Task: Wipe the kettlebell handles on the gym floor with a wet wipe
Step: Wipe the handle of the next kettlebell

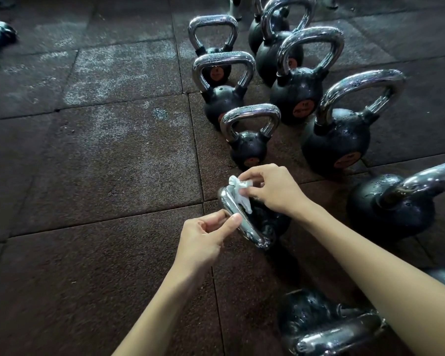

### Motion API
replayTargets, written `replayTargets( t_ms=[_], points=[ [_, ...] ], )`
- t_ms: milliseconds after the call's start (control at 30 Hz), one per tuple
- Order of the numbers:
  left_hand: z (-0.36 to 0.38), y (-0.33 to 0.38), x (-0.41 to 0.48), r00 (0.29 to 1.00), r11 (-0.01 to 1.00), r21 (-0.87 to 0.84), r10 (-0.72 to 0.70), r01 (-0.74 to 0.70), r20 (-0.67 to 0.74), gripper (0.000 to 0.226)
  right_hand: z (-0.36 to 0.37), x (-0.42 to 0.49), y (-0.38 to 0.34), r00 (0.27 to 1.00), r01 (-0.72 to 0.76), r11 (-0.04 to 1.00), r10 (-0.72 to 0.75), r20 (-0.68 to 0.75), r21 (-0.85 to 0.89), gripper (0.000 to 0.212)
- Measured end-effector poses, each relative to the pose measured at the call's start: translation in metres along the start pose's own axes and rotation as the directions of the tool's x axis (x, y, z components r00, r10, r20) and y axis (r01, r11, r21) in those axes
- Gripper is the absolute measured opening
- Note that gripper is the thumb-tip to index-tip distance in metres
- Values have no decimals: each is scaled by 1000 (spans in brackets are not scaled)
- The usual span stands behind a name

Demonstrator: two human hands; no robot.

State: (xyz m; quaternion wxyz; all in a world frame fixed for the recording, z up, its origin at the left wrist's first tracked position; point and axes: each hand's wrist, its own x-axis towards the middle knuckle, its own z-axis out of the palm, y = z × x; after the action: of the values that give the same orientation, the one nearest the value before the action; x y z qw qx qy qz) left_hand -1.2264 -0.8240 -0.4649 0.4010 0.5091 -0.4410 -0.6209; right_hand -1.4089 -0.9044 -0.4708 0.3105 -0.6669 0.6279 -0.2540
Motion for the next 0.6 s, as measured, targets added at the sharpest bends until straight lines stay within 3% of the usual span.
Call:
replayTargets(
  t_ms=[167, 233, 367, 533, 600],
  points=[
    [-4, 1, 3, 999, 999, -10, -40, 40, 17, 7, -2, 1, -13, 999, 36, 996, -37, 12, 84, 12],
    [-7, -2, 4, 998, 997, -26, -65, 66, 25, 12, -7, -7, -22, 996, 82, 987, -87, 35, 142, 11],
    [-10, -2, 8, 995, 995, -39, -93, 94, 30, 16, -19, -20, -31, 972, 174, 983, -181, 148, 62, 14],
    [-8, -2, 11, 996, 995, -60, -84, 85, 27, 15, -13, -4, -24, 996, 81, 990, -85, 32, 118, 14],
    [-9, -4, 11, 996, 994, -67, -86, 88, 31, 18, -12, -12, -19, 995, 63, 984, -75, 65, 167, 14]
  ],
)
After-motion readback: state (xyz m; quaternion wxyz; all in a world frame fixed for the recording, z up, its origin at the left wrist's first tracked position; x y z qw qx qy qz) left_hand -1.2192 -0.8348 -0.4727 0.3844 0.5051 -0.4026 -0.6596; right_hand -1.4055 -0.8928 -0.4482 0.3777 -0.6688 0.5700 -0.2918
